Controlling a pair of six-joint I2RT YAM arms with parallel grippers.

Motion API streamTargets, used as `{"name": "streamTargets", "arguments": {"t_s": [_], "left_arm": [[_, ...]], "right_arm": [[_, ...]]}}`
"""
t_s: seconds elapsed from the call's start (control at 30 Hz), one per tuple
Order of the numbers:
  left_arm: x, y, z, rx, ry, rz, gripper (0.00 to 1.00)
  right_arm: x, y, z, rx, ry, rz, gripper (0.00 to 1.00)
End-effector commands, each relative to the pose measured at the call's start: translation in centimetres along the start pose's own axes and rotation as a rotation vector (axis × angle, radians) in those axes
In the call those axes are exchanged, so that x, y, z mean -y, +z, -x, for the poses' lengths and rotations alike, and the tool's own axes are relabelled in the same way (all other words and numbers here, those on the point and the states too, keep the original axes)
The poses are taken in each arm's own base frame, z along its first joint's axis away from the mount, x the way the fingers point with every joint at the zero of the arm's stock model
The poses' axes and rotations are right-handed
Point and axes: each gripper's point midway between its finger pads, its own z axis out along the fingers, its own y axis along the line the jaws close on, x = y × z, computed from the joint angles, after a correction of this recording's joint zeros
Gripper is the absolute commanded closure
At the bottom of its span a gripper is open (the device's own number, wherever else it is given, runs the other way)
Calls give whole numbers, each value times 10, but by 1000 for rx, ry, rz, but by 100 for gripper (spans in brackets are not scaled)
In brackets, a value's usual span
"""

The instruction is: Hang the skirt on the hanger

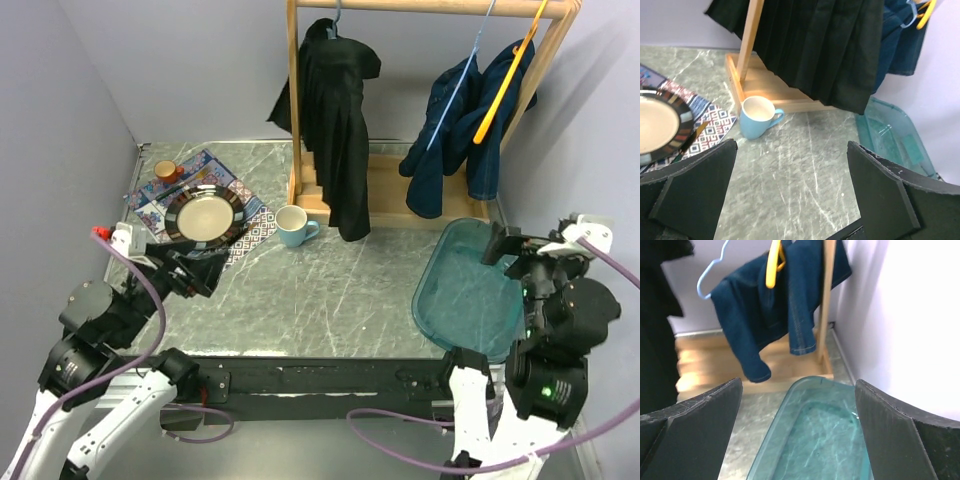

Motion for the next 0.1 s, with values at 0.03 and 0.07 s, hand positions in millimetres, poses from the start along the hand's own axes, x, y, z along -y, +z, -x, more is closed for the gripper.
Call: {"name": "streamTargets", "arguments": {"t_s": [0.03,0.07], "left_arm": [[-5,-5,0,-6,12,29,3],[-6,-6,1,-5,14,31,3]], "right_arm": [[6,-13,13,24,11,-47,0],[6,-13,13,18,5,-44,0]]}}
